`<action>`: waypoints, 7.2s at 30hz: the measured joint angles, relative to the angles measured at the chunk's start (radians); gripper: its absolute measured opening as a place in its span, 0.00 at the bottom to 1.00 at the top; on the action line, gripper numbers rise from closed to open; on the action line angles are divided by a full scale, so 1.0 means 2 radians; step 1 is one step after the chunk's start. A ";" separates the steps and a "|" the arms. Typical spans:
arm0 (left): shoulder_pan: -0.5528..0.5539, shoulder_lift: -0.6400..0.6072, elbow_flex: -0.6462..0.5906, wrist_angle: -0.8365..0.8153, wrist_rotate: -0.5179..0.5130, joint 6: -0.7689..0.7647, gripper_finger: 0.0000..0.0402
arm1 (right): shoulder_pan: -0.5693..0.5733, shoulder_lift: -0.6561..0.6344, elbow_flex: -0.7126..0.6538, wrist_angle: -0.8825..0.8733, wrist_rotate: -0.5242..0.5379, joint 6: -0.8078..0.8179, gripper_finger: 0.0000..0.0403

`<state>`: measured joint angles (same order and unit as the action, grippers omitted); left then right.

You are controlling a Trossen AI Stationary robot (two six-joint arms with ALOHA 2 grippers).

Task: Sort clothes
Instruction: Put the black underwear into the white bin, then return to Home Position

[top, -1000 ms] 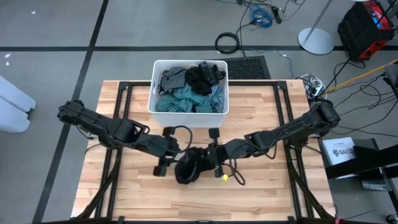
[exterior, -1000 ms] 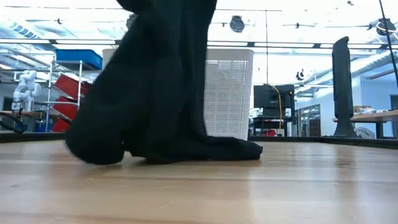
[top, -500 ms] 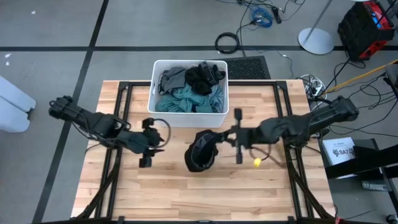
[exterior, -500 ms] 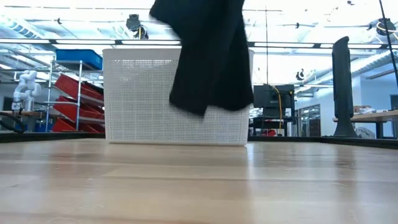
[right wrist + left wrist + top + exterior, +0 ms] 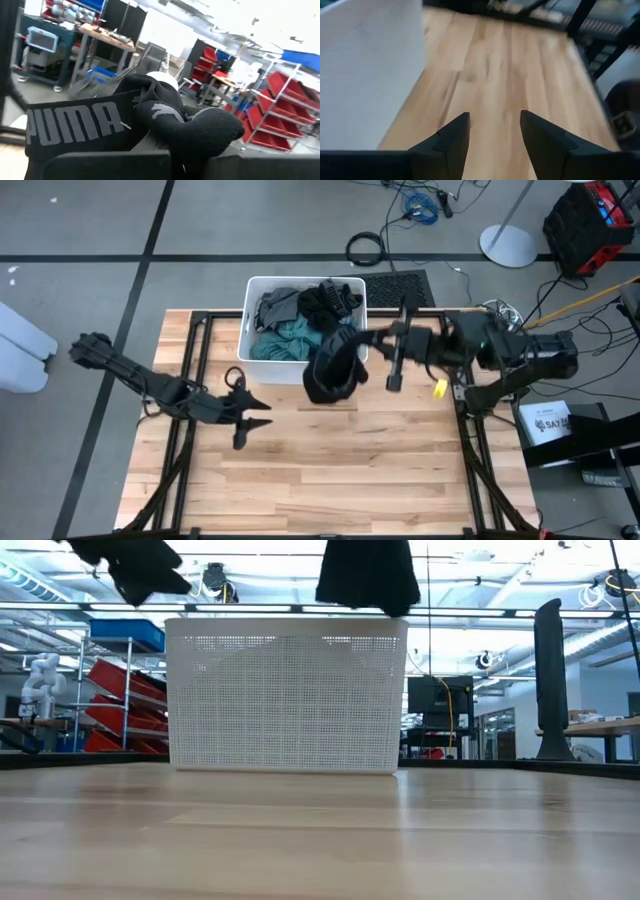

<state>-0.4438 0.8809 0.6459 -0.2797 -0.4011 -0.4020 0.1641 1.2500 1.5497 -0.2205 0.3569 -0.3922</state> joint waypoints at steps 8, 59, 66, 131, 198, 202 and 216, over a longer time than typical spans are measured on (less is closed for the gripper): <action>0.001 0.054 -0.087 0.310 0.000 0.075 0.46 | -0.086 0.091 0.151 -0.038 -0.093 0.001 0.01; 0.002 0.139 -0.087 0.418 0.015 0.100 0.46 | -0.341 0.520 0.353 -0.333 -0.269 0.059 0.01; 0.002 0.139 -0.087 0.419 0.015 0.099 0.46 | -0.341 0.519 0.353 -0.401 -0.263 0.039 0.01; 0.003 0.078 -0.059 0.450 -0.125 0.168 0.46 | -0.258 0.064 0.352 -0.557 -0.257 0.157 0.58; 0.050 -0.287 -0.111 0.057 -0.024 0.109 0.46 | -0.237 -0.430 -0.656 0.261 -0.298 0.374 0.58; 0.050 -0.287 -0.152 0.085 -0.023 0.087 0.46 | -0.226 -0.430 -0.703 0.318 -0.297 0.385 0.58; 0.050 -0.287 -0.294 0.283 -0.016 0.073 0.46 | -0.194 -0.427 -0.769 0.335 -0.264 0.411 0.58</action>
<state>-0.3443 0.3073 0.0576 0.2858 -0.4328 -0.2565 -0.2232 0.3954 0.0120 0.4494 -0.1710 0.4299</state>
